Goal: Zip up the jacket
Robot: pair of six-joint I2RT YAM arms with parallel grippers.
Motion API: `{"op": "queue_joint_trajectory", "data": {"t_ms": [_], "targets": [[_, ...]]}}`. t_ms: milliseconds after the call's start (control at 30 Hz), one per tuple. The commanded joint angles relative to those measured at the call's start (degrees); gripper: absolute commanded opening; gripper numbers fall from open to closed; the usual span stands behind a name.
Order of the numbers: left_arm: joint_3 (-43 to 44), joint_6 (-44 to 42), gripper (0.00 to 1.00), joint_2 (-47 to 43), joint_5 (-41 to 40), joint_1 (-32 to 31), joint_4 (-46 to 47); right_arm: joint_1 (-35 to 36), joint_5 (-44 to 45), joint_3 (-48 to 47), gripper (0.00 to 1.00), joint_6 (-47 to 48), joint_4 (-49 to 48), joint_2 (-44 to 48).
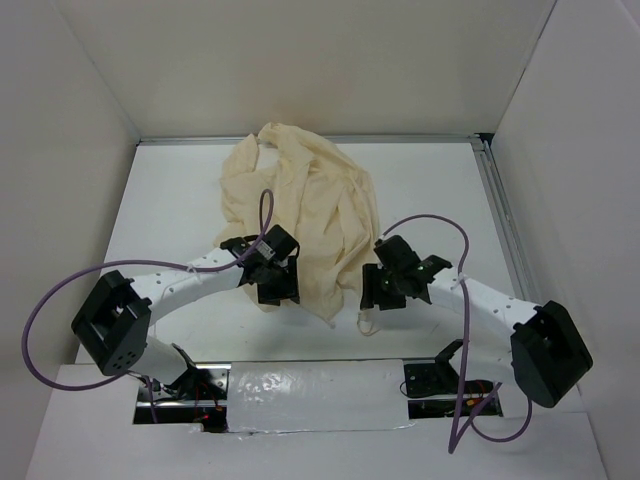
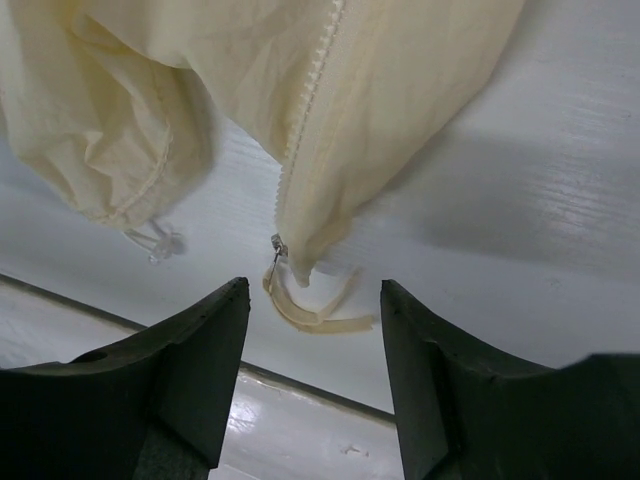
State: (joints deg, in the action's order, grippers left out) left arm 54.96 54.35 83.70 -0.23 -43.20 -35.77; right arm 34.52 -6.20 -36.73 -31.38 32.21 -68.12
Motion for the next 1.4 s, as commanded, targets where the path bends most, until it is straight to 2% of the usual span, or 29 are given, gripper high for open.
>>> {"op": "queue_joint_trajectory", "data": {"t_ms": [0,333,633,800,833,900,933,967,1300,1367], "targets": [[-0.1,0.9,0.61,-1.4,-1.1,-0.3,-1.1,1.1,1.7,0.4,0.60,-2.7,-4.9,-1.0],[-1.3,0.9,0.61,-1.9,-1.0,-0.4,-0.8,1.3,-0.3,2.2,0.44,-5.9,-9.3,-5.3],[-2.0,0.8,0.59,-1.9,-0.6,-0.4,0.2,1.8,0.1,3.2,0.45,-7.5,-9.4,-6.0],[-2.0,0.7,0.59,-1.7,-0.4,-0.3,0.6,1.9,0.7,3.4,0.39,-7.9,-10.5,-6.7],[-2.0,0.5,0.59,-1.7,-0.5,-0.4,0.6,1.9,0.9,3.3,0.30,-8.0,-10.8,-6.9],[-2.0,0.5,0.60,-1.5,-0.5,-0.4,0.8,2.0,1.1,3.5,0.20,-8.3,-11.1,-7.1],[-2.0,0.4,0.60,-1.5,-0.4,-0.4,0.9,1.9,0.9,3.6,0.07,-8.3,-11.5,-7.1],[-2.0,0.1,0.60,-1.3,-0.2,-0.3,1.2,2.0,0.8,3.5,0.00,-8.2,-11.6,-6.8],[-0.6,-0.1,0.57,3.5,-0.2,-0.4,3.2,1.6,-0.6,2.9,0.00,-6.2,-10.0,-1.2],[-0.2,0.1,0.57,4.9,-0.2,-0.4,3.4,1.4,-0.4,3.1,0.03,-6.0,-9.7,-1.5]]}}
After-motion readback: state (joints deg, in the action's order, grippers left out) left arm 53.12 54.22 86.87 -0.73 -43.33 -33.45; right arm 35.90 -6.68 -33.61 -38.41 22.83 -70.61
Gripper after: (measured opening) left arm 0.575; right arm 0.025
